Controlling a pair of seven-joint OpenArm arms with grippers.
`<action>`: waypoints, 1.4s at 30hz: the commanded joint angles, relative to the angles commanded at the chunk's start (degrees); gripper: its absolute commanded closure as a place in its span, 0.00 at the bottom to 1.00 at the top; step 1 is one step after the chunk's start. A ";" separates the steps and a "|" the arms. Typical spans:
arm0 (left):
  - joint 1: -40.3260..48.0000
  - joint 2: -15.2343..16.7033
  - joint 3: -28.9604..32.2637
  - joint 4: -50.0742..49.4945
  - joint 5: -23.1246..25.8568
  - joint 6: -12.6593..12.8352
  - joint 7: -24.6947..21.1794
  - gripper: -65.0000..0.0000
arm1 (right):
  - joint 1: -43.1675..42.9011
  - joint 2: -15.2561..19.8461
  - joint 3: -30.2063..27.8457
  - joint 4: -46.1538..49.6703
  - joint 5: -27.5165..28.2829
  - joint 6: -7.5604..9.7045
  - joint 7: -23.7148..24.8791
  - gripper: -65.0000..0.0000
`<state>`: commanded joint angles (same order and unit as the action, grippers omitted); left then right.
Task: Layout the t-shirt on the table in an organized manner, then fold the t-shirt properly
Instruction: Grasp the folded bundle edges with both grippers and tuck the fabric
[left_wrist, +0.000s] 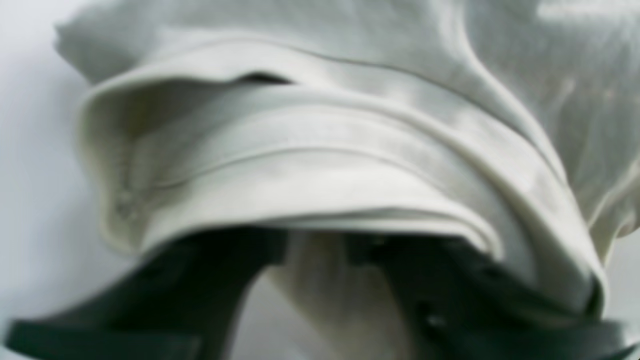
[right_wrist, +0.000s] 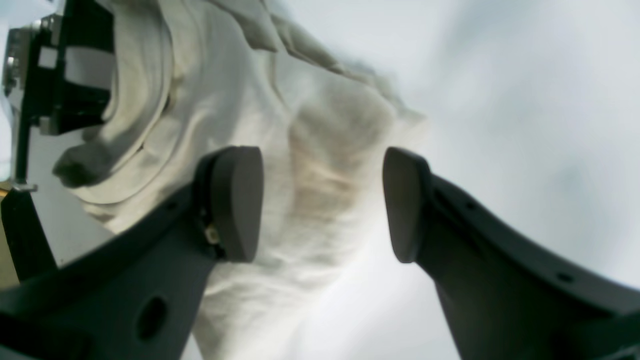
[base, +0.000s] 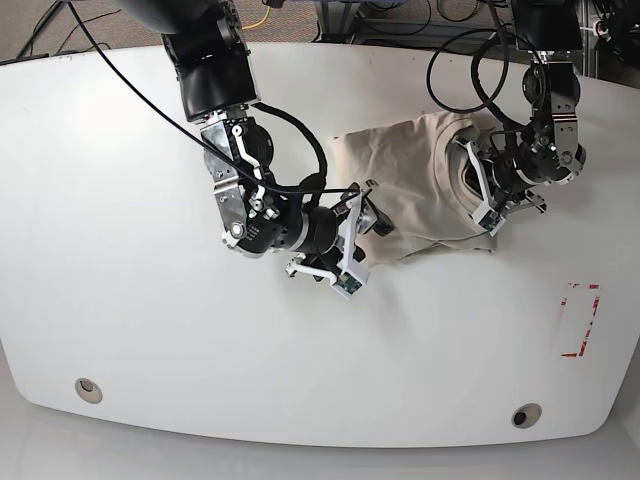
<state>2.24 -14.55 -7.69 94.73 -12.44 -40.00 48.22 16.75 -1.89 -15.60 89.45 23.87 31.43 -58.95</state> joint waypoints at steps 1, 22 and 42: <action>0.00 0.00 0.00 0.35 0.00 0.00 0.09 0.52 | 0.00 0.00 0.00 0.00 0.00 0.00 0.00 0.43; 1.41 -0.09 -3.69 1.23 0.00 0.00 2.64 0.50 | -0.18 0.26 0.00 -0.09 0.00 0.00 0.00 0.43; 4.92 -1.32 -8.00 -2.29 0.26 0.00 2.64 0.92 | 1.05 0.26 0.09 -1.67 0.00 0.00 2.02 0.43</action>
<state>7.16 -15.87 -15.69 92.44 -12.18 -40.00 50.86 17.80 -1.63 -15.52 87.78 23.87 31.43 -56.92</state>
